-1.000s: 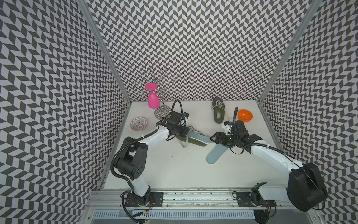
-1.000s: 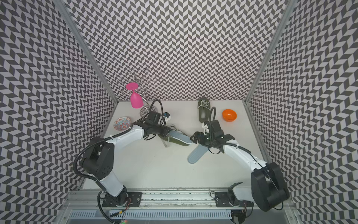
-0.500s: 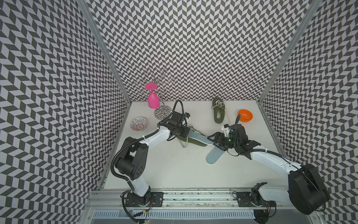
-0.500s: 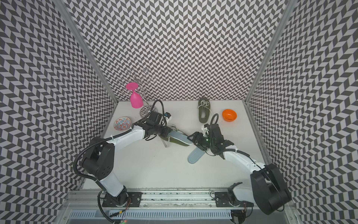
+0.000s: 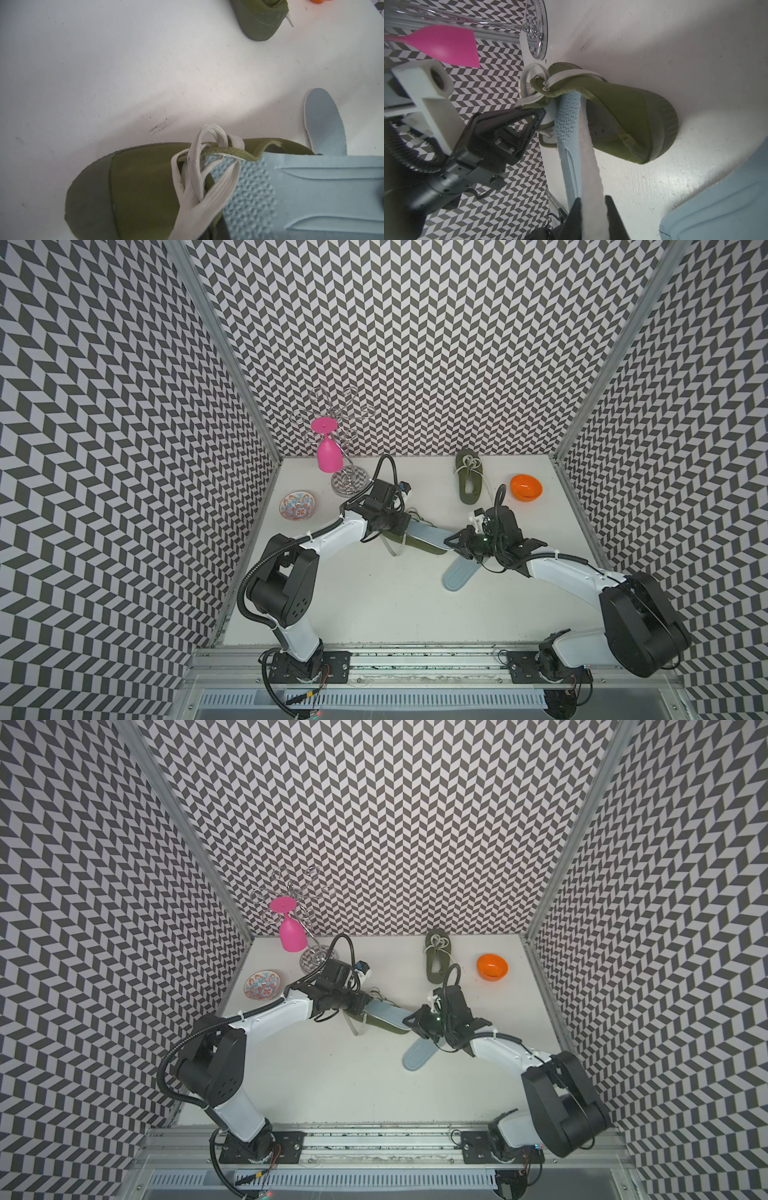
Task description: Insert the insole into the shoe
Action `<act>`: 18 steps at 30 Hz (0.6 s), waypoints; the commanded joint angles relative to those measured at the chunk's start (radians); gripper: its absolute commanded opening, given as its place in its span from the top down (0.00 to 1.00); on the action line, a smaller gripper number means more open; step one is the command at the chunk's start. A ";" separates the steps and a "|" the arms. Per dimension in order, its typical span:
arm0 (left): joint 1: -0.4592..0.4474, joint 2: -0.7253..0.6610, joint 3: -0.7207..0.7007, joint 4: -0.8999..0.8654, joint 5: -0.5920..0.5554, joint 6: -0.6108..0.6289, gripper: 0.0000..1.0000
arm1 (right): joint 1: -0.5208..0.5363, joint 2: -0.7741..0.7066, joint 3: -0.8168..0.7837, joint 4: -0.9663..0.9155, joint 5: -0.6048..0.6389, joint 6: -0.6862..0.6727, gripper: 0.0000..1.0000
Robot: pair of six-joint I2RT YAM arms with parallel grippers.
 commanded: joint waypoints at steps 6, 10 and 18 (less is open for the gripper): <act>-0.010 -0.098 -0.007 0.087 0.149 0.009 1.00 | 0.008 0.075 0.153 -0.043 0.066 -0.135 0.91; 0.004 -0.089 -0.005 0.076 0.144 -0.028 1.00 | 0.032 0.103 0.207 -0.064 0.047 -0.171 0.92; 0.084 -0.059 0.000 0.058 0.348 -0.057 1.00 | 0.075 0.101 0.152 -0.024 0.174 -0.299 0.95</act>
